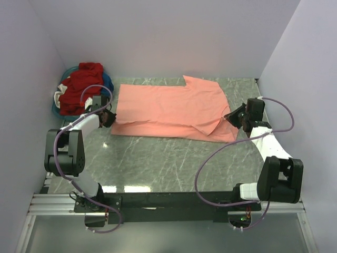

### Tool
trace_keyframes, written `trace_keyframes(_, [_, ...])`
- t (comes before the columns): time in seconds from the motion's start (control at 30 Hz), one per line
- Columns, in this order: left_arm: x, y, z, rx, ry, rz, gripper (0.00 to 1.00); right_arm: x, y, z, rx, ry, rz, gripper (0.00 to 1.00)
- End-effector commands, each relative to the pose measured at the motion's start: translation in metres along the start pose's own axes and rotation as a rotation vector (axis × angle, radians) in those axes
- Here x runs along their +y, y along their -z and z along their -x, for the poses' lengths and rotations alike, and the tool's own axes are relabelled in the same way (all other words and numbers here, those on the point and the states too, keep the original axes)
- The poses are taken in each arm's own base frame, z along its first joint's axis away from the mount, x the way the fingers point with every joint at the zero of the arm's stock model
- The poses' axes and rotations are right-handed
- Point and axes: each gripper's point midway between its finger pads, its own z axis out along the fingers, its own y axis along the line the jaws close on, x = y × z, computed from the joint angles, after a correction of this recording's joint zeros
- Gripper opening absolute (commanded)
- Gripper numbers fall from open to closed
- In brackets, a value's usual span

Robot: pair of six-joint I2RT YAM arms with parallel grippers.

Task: Fold and stack the t-shirts
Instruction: Fold the tshirt

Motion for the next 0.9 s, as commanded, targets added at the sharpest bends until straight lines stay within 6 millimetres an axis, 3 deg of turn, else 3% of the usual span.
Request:
trace_keyframes(0.0, [-0.024,0.000,0.016,-0.028,-0.019,-0.072,0.07,0.020,0.000,0.025,-0.061,0.024,0.048,0.01])
trace_keyframes(0.73, [-0.041,-0.013,0.026,0.002,-0.007,-0.110,0.10,0.022,-0.031,0.032,-0.002,0.016,0.019,0.01])
trace_keyframes(0.83, [-0.049,-0.013,0.024,0.019,-0.020,-0.142,0.17,0.024,-0.034,0.030,0.013,0.018,0.027,0.09])
trace_keyframes(0.87, [-0.047,-0.015,0.033,0.010,-0.005,-0.149,0.20,0.024,-0.035,0.029,0.018,0.019,0.031,0.14])
